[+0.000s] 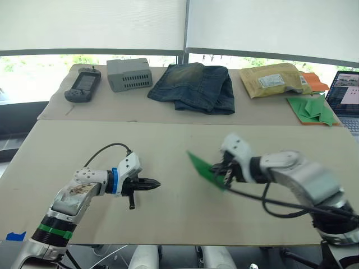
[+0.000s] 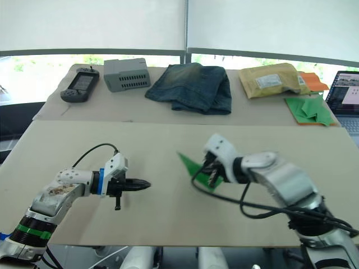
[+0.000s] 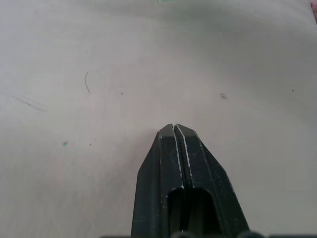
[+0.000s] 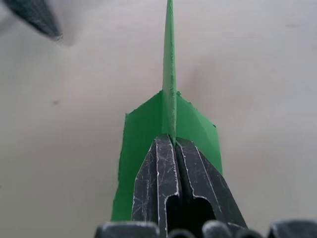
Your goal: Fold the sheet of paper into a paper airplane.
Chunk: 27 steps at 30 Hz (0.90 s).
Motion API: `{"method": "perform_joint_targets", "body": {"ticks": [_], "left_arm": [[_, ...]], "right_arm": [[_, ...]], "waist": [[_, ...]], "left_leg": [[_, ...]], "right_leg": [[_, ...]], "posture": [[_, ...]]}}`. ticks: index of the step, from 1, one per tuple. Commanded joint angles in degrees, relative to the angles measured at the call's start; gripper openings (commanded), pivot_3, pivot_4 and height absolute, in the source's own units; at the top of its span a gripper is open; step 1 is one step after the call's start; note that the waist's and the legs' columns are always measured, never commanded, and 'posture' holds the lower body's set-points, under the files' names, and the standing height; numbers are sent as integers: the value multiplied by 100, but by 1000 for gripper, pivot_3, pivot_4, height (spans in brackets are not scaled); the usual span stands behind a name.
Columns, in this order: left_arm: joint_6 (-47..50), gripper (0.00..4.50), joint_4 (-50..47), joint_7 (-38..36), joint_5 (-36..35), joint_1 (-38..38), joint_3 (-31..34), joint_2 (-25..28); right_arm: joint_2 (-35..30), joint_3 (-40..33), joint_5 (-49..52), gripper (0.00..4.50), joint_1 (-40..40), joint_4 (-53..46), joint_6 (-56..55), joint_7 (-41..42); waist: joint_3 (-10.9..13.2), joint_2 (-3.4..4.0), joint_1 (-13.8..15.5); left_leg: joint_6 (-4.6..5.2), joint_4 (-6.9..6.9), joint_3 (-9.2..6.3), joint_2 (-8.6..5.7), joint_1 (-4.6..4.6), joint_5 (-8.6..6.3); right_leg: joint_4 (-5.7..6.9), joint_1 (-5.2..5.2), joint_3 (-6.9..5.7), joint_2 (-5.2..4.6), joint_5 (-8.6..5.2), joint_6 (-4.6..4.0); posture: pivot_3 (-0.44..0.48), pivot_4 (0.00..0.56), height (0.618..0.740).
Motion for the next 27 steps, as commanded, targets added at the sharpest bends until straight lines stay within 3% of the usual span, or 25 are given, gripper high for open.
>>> {"method": "perform_joint_targets", "body": {"ticks": [1,6,14,23,24,27], "left_arm": [[-175,0,43,-102,8,-184,-46,-93],[-294,0,287,-159,95,-374,-187,-283],[-243,0,275,-155,80,-317,-210,-391],[-146,0,107,-9,28,-173,-148,-424],[-129,0,97,-10,8,-176,-134,-422],[-84,0,78,-9,-61,-194,-83,-422]], "right_arm": [[-231,-1060,69,28,203,734,28,-85],[-335,-1691,-243,28,-112,2582,-473,-387],[-446,-1371,-826,28,-1262,5461,-1675,-86],[-361,-1216,-1117,28,-1617,6345,-1989,318],[-358,-1229,-1118,659,-1607,6338,-1988,343],[-406,-1233,-1120,1638,-1555,6225,-1985,434]], "waist": [[0,0,-5],[1,2,-49],[12,18,-196],[14,21,-192],[14,21,-192],[15,23,-192]], "left_leg": [[0,0,0,0,0,0],[0,-1,4,-4,-1,0],[1,-5,12,-3,5,0],[3,-5,12,-4,3,-1],[3,-4,11,-4,4,-1],[3,-3,12,-4,5,-1]], "right_leg": [[-2,1,0,0,0,0],[-5,2,2,2,3,-2],[-4,2,12,11,9,-6],[-6,3,16,6,16,-10],[-6,6,15,8,16,-9],[-6,6,16,7,17,-6]], "posture": [[0,150,728],[0,150,728],[0,150,728],[0,150,728],[0,150,728],[0,150,728]]}}
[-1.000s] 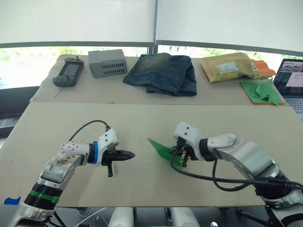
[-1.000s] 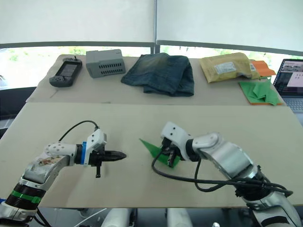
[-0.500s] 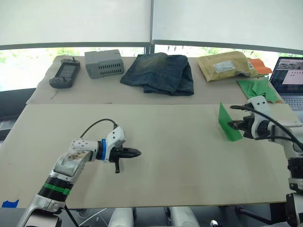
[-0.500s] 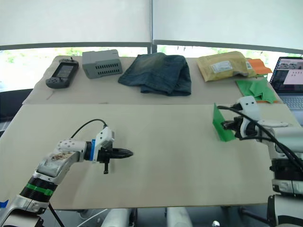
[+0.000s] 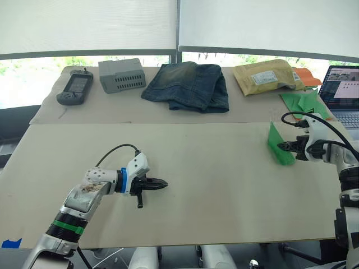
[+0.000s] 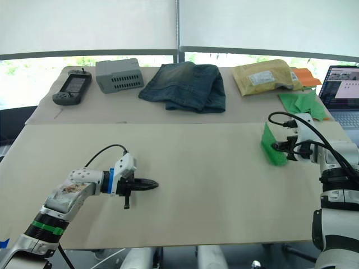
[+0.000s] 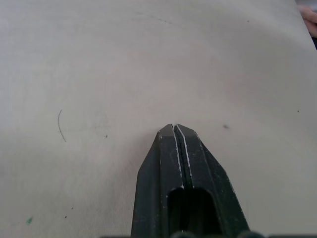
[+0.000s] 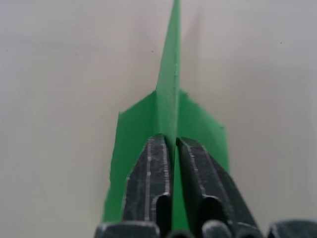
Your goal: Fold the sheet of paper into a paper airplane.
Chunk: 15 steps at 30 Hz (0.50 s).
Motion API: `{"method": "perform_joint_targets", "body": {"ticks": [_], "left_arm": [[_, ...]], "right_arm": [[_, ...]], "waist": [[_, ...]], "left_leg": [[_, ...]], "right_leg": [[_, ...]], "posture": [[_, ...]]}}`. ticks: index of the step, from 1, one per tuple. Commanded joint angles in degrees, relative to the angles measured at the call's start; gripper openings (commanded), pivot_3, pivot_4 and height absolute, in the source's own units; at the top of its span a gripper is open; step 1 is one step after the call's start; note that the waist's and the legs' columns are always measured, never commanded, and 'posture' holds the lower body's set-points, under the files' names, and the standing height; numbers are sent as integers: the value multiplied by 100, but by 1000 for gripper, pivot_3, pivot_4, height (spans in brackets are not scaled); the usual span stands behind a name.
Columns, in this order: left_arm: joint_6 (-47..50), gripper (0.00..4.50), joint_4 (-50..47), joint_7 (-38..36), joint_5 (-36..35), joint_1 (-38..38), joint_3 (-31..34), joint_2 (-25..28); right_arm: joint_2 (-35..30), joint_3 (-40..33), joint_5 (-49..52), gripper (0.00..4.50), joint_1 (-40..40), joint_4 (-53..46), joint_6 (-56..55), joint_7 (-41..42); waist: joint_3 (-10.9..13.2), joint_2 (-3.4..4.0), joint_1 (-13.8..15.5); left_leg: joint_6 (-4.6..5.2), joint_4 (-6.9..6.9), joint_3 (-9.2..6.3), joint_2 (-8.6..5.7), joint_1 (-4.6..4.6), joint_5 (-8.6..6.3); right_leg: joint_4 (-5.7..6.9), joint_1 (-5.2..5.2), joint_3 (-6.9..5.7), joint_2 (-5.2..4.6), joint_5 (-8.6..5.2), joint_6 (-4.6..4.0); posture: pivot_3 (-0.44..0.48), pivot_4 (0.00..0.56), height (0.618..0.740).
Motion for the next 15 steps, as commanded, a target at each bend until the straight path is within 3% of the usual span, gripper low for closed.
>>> {"method": "perform_joint_targets", "body": {"ticks": [1,8,11,15], "left_arm": [[38,0,-212,-3,-155,-27,171,1],[196,0,-301,14,-407,-9,434,37],[273,0,-329,35,-516,-25,569,45],[539,0,-447,203,-926,-46,1032,-1]], "right_arm": [[-141,-138,-1,2011,-33,-229,-63,92],[-588,-673,517,4434,435,-2126,925,229],[-640,-1054,933,4475,711,-3065,1387,267],[-368,-1800,1747,4475,1583,-4770,815,763]], "waist": [[0,0,0],[7,14,9],[7,14,10],[8,13,14]], "left_leg": [[0,0,0,0,0,0],[0,-1,-1,3,-2,0],[0,0,-5,4,-2,0],[0,-1,-8,6,0,0]], "right_leg": [[0,0,0,1,0,0],[1,-1,0,-3,-1,1],[2,-1,-2,-2,-5,9],[2,1,-5,2,-8,13]], "posture": [[0,150,728],[0,150,728],[0,150,728],[0,150,728]]}}
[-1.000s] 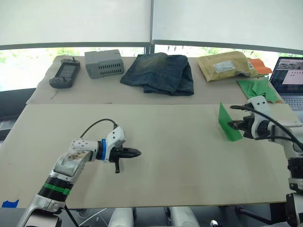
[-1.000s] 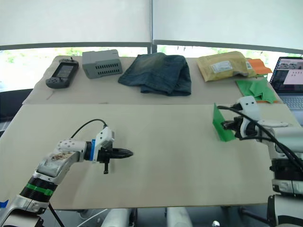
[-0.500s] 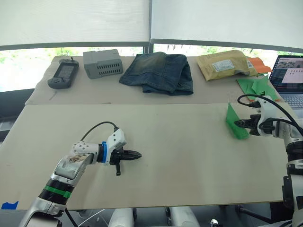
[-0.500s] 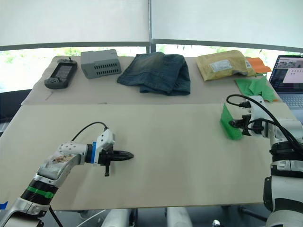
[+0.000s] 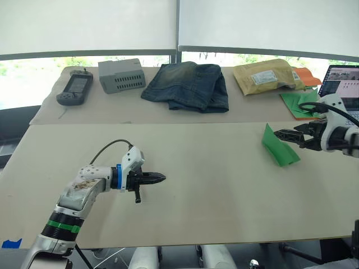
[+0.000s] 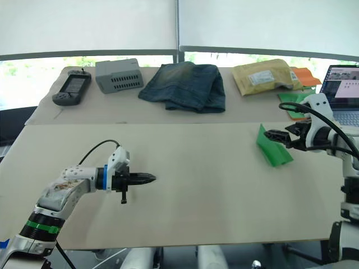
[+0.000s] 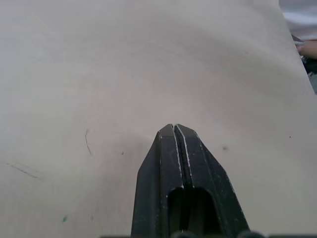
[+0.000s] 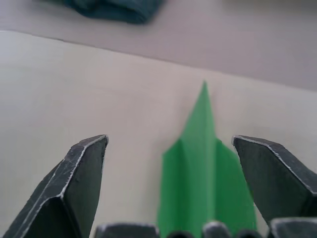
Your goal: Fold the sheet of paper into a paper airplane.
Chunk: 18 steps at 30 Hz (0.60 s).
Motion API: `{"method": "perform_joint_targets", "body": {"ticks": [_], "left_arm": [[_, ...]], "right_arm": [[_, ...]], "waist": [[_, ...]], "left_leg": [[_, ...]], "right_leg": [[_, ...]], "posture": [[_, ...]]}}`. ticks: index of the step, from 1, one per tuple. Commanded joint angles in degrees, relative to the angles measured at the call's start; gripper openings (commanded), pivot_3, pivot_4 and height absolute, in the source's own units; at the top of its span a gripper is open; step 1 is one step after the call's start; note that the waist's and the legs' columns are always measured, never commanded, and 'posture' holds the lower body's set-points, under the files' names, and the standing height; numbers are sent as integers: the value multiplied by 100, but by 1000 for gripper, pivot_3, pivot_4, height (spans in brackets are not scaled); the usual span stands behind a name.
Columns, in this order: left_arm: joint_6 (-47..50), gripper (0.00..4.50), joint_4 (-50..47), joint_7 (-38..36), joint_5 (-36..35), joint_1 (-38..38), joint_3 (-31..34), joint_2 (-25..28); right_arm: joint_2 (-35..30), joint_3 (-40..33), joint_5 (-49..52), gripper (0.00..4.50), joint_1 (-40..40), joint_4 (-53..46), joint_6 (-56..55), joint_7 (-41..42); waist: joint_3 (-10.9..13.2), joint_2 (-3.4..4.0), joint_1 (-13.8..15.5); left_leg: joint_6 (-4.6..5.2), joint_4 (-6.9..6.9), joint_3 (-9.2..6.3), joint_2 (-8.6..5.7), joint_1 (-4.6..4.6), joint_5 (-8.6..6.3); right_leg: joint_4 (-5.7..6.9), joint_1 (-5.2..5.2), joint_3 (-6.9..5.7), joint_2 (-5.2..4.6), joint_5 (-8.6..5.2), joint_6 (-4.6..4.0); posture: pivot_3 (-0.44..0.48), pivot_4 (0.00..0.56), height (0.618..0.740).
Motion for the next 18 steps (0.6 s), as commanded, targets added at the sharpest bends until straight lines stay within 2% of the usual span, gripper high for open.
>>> {"method": "perform_joint_targets", "body": {"ticks": [1,5,6,9,13,18], "left_arm": [[189,0,-305,204,-420,-31,518,0],[-31,0,-444,646,-258,129,794,7],[-125,0,-476,841,-116,223,861,21],[-400,0,-707,1239,216,670,998,98],[-820,0,-936,1274,250,1363,1177,72],[-957,0,-959,1271,321,1940,1220,148]], "right_arm": [[239,-685,693,4475,637,-1374,-548,390],[601,-943,976,4475,1626,-2357,-1146,534],[724,-871,673,4475,2017,-2696,-1780,526],[970,-567,204,4475,2903,-3133,-2640,421],[1408,-23,-446,4475,3705,-2763,-4020,402],[1761,330,-717,4475,4100,-2160,-4904,364]], "waist": [[0,0,2],[0,0,14],[0,0,16],[-1,-1,19],[-2,-6,7],[-2,-6,18]], "left_leg": [[0,0,-1,2,-1,0],[0,2,-2,1,-1,0],[0,3,0,0,2,0],[-1,3,0,1,5,0],[-2,-1,4,6,12,-1],[-2,3,9,8,25,0]], "right_leg": [[0,0,-1,1,0,0],[-1,4,0,-6,-1,5],[-2,8,3,-11,0,9],[-6,14,3,-11,0,11],[-8,16,3,-11,-1,10],[-1,23,4,-15,-2,4]], "posture": [[0,150,728],[0,150,728],[0,150,728],[0,150,728],[0,150,728],[0,150,728]]}}
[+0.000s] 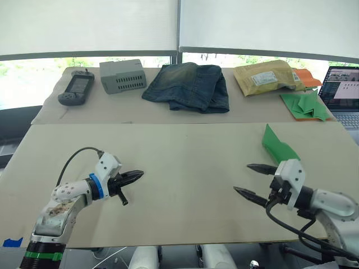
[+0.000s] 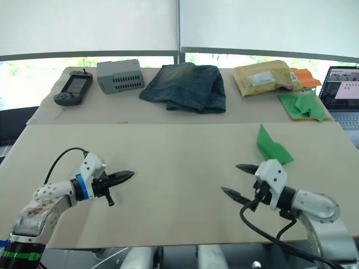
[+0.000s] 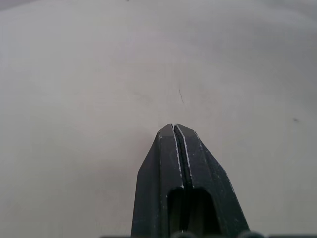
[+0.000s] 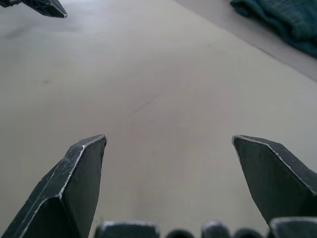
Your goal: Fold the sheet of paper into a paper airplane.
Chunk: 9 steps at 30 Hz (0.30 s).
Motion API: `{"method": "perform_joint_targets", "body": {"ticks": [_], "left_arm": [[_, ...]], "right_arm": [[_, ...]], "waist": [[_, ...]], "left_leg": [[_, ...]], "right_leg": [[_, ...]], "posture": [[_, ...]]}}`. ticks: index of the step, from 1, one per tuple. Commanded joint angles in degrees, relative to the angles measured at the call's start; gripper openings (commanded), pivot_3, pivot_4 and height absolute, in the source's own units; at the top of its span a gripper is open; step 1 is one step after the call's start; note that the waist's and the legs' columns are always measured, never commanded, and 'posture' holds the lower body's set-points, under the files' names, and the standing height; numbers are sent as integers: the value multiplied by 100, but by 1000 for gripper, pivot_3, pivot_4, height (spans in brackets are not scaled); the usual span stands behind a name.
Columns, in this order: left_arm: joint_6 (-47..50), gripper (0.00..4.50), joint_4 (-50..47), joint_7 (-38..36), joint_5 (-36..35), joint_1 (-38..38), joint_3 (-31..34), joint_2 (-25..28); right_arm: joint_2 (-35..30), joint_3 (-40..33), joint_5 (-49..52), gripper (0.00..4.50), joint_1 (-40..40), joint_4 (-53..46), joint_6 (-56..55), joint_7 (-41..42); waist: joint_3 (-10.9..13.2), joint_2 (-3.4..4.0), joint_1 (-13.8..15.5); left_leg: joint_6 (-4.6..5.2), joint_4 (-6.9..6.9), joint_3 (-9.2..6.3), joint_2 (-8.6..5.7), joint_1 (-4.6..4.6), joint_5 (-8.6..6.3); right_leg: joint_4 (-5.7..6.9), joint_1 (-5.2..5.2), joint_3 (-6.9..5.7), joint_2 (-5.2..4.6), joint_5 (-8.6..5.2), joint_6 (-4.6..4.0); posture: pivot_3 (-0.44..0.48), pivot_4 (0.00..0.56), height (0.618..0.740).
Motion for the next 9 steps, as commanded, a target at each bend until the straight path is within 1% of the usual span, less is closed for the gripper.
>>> {"method": "perform_joint_targets", "body": {"ticks": [1,5,8,9], "left_arm": [[-191,0,-147,13,55,268,134,100],[-321,0,-79,70,108,455,149,75],[-438,0,-110,111,169,595,48,3],[-375,0,-137,21,108,632,-20,22]], "right_arm": [[227,85,-137,4475,121,198,-651,-145],[504,235,-120,4475,356,270,-760,-318],[608,382,-220,4475,495,284,-897,-420],[644,409,-245,4475,503,285,-929,-479]], "waist": [[0,0,1],[0,0,24],[0,1,35],[0,1,35]], "left_leg": [[0,-1,0,0,3,0],[0,-5,-4,3,-1,0],[0,-5,-5,4,1,0],[0,-5,-5,4,2,0]], "right_leg": [[0,2,-1,0,-4,-6],[3,-3,-5,2,-7,-11],[5,-3,-7,3,-9,-13],[5,-2,-6,2,-9,-14]], "posture": [[0,150,728],[0,150,728],[0,150,728],[0,150,728]]}}
